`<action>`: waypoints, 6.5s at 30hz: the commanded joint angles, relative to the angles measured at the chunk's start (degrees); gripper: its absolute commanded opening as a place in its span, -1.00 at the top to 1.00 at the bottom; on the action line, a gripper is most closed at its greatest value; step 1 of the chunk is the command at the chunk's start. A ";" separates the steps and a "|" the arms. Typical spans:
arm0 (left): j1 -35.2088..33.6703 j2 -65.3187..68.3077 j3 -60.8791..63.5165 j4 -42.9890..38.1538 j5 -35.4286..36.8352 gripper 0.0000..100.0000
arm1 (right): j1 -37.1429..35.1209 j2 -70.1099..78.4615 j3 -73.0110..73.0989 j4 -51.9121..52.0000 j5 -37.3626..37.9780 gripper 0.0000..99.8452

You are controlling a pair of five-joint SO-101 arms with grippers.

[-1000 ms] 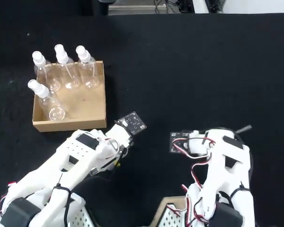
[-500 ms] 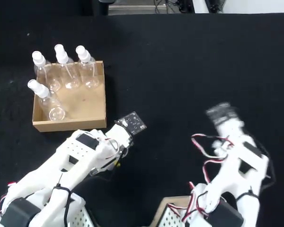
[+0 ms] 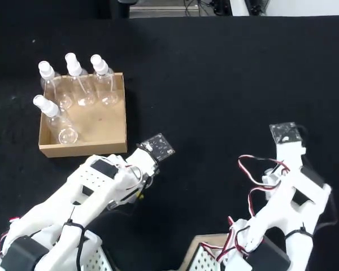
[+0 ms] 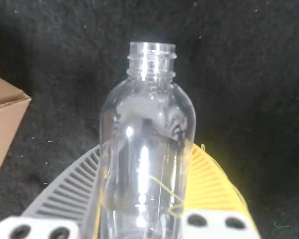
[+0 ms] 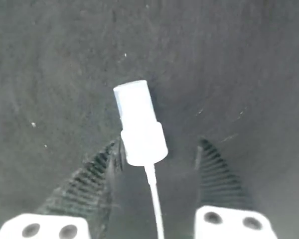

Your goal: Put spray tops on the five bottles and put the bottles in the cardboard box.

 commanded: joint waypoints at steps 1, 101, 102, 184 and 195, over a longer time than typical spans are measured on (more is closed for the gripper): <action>-1.54 0.62 1.19 -1.67 0.00 0.94 | 1.05 0.13 -3.47 0.97 9.23 0.69; 1.71 -78.42 31.69 -24.88 13.71 0.94 | -50.55 0.75 -88.75 29.36 -58.46 0.98; 1.71 -78.42 31.69 -25.14 13.71 0.94 | -51.52 0.84 -90.77 30.07 -58.64 0.98; 8.13 -78.51 31.60 -33.05 27.34 0.94 | -60.31 -4.35 -74.33 9.58 -58.90 0.98; 15.34 -78.51 31.60 -33.85 27.08 0.94 | -56.18 -4.26 -73.98 8.70 -58.55 0.98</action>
